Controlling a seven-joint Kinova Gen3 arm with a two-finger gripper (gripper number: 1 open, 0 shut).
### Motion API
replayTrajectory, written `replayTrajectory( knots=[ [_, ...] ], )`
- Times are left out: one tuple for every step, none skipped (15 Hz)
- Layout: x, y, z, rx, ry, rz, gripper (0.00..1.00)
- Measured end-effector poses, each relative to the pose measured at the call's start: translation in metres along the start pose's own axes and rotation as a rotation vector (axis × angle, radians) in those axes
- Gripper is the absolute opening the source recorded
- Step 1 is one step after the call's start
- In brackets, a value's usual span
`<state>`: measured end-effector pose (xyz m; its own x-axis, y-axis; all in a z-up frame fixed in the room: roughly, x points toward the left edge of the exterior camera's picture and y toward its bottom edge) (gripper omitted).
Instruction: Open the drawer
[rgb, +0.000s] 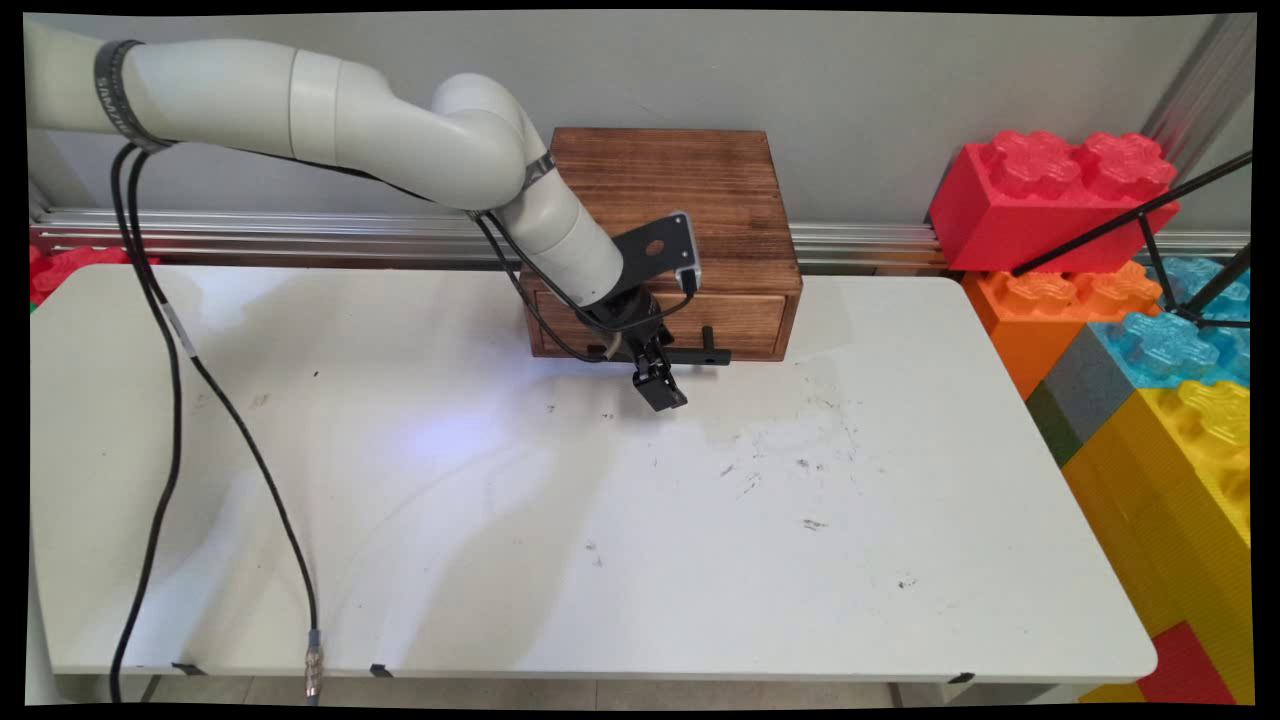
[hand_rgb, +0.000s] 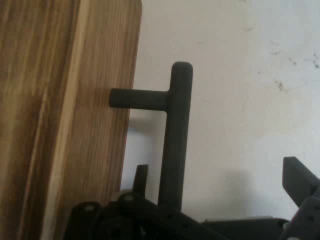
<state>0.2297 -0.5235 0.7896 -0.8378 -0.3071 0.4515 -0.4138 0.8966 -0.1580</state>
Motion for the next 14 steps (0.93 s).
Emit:
replayTrajectory(
  knots=[
    [-0.001, 0.000, 0.002, 0.000, -0.004, 0.006, 1.00],
    [-0.001, 0.000, 0.004, -0.002, -0.007, 0.009, 1.00],
    [-0.002, 0.001, 0.006, -0.004, -0.011, 0.015, 1.00],
    [-0.003, 0.001, 0.009, -0.006, -0.014, 0.021, 1.00],
    [-0.004, 0.002, 0.011, -0.008, -0.016, 0.028, 1.00],
    [-0.004, 0.002, 0.013, -0.008, -0.017, 0.033, 1.00],
    [-0.005, 0.002, 0.014, -0.009, -0.017, 0.037, 1.00],
    [-0.005, 0.002, 0.016, -0.010, -0.017, 0.042, 1.00],
    [-0.005, 0.002, 0.017, -0.010, -0.018, 0.046, 1.00],
    [-0.005, 0.002, 0.018, -0.011, -0.018, 0.051, 1.00],
    [-0.005, 0.002, 0.019, -0.012, -0.018, 0.056, 1.00],
    [-0.005, 0.002, 0.020, -0.012, -0.017, 0.061, 1.00],
    [-0.005, 0.003, 0.020, -0.013, -0.016, 0.065, 1.00],
    [-0.005, 0.004, 0.021, -0.014, -0.015, 0.068, 1.00]
  ],
)
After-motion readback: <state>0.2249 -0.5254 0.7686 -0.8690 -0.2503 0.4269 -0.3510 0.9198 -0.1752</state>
